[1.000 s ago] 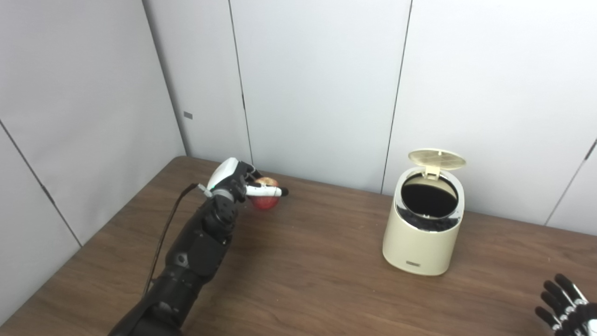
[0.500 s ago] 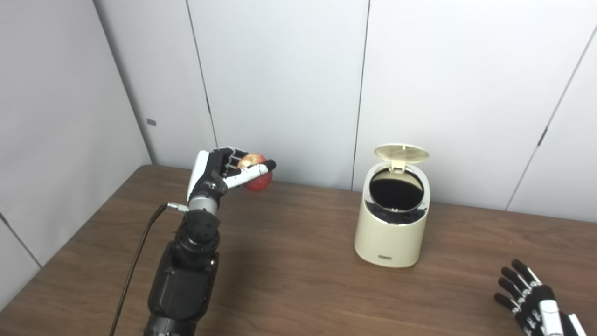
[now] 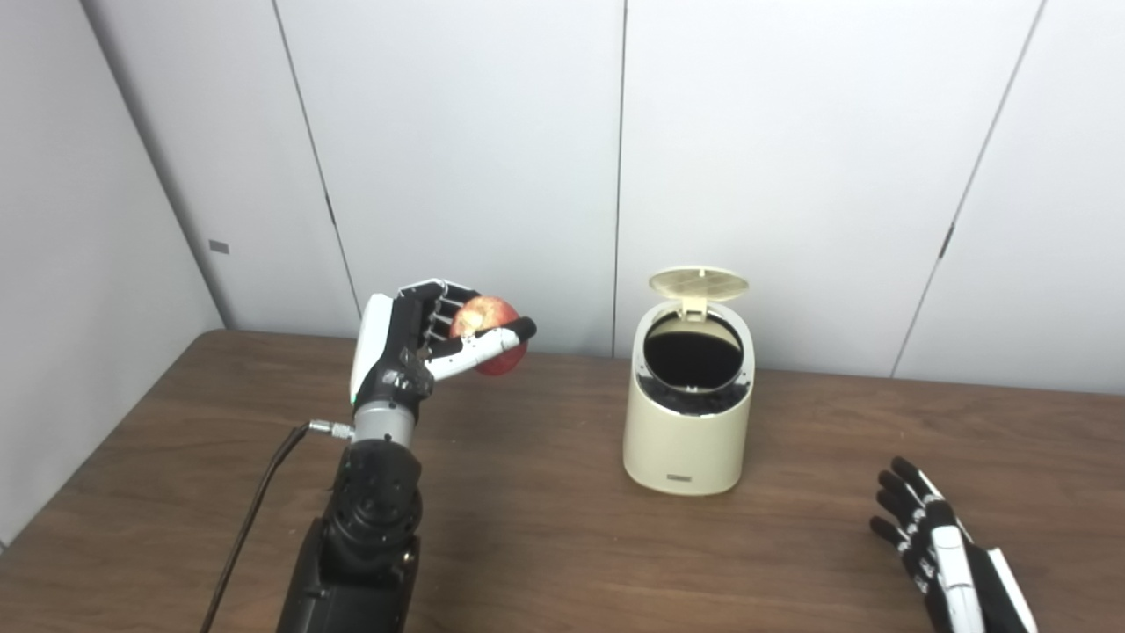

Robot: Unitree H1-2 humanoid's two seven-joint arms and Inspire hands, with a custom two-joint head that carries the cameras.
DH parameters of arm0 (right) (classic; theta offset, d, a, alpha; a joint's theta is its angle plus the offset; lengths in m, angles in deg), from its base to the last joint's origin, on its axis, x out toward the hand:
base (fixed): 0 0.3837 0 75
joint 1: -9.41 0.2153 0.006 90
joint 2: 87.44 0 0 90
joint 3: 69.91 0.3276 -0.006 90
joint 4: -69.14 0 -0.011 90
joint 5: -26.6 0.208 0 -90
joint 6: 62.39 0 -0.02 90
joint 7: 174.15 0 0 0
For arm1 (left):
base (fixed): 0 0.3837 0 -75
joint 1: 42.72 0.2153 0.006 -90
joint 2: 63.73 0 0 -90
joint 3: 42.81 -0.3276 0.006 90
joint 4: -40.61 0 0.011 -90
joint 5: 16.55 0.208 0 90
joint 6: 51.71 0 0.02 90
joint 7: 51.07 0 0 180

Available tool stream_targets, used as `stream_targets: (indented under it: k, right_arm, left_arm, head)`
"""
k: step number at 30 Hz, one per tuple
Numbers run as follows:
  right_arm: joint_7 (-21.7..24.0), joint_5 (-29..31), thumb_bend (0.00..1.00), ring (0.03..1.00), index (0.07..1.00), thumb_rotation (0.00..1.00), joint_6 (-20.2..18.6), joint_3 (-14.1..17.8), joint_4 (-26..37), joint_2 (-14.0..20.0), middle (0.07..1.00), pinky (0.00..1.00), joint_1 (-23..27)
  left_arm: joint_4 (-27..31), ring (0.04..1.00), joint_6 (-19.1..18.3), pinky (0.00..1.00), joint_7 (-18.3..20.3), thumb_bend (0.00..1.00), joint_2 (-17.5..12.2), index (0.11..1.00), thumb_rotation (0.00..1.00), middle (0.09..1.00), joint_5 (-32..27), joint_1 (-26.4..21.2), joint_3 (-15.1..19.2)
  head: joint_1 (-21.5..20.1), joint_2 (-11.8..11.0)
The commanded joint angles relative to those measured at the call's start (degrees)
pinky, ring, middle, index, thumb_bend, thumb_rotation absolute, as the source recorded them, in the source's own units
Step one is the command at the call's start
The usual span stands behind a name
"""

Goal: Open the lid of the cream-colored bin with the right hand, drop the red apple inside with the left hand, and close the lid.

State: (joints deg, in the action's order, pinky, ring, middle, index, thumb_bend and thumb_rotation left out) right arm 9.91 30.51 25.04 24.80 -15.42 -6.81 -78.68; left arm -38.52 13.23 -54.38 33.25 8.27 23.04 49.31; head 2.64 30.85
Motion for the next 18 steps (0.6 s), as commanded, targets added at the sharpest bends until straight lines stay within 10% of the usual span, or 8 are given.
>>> stream_targets:
  k: [1, 18]
  right_arm:
    - [-0.63, -0.59, 0.52, 0.917, 0.908, 0.96, 2.44, -0.31, 1.60, -0.31, 0.909, 0.86, 1.95]
    - [-3.17, -3.65, 0.54, 0.905, 0.910, 0.97, 4.60, -1.89, 0.54, -2.33, 0.906, 0.87, 3.37]
  left_arm:
    - [2.49, 0.440, 4.51, 0.36, -1.74, 0.48, -0.83, 0.483, 0.00, 0.494, 1.79, -1.47, -1.32]
    - [-3.20, 0.448, 13.33, 0.35, -7.67, 0.48, 6.14, 0.470, 0.00, 0.517, 4.10, -2.62, -6.26]
  head:
    - [-0.78, 0.06]
    - [-4.53, 0.45]
